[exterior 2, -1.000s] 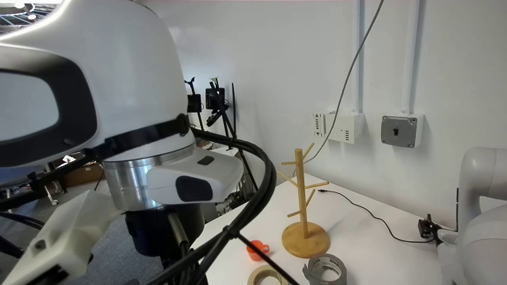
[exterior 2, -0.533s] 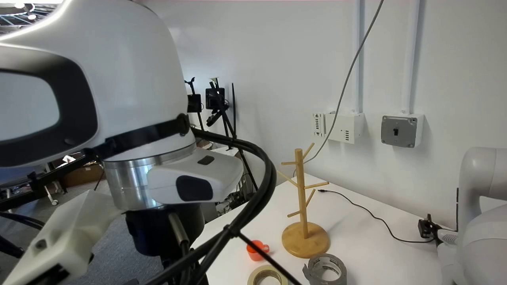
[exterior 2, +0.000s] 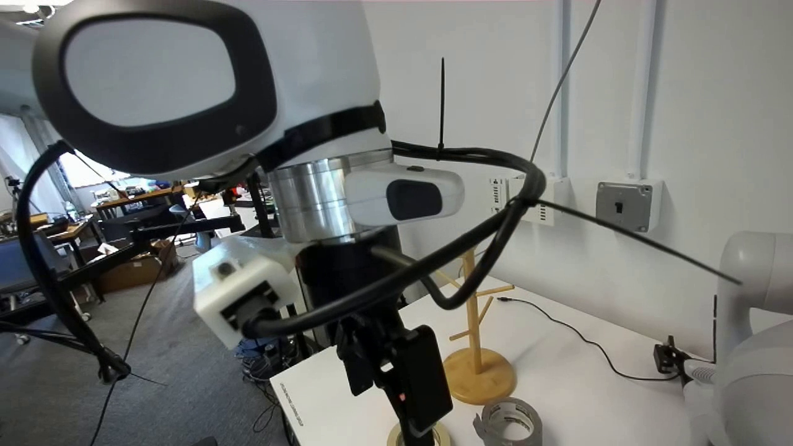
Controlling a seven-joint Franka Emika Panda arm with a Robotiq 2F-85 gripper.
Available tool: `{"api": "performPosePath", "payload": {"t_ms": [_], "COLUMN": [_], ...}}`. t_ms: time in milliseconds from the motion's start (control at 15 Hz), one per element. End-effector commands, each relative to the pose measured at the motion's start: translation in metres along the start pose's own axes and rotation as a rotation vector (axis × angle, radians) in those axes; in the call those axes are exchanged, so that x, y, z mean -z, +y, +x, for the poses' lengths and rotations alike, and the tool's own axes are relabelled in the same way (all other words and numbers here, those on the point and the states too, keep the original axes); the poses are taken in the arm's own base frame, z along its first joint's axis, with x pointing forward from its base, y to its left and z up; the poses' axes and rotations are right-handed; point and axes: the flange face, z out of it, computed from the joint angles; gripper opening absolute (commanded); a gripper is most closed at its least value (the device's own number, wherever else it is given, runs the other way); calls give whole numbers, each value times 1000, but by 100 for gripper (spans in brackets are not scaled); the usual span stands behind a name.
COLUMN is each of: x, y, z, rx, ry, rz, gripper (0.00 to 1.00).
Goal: Pick the orange cup and hang it on the wooden stand
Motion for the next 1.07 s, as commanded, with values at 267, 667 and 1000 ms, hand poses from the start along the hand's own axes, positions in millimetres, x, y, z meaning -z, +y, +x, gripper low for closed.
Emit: {"api": "performPosePath", "payload": {"t_ms": [267,667,1000], "x": [-1,-22,-40], "y": [-8,-102,-180], "z": [3,-2,-8], "rx": [17,139,137], "ry": [13,36,49], "rz": [-2,-7,86], "gripper": [100,100,100]}}
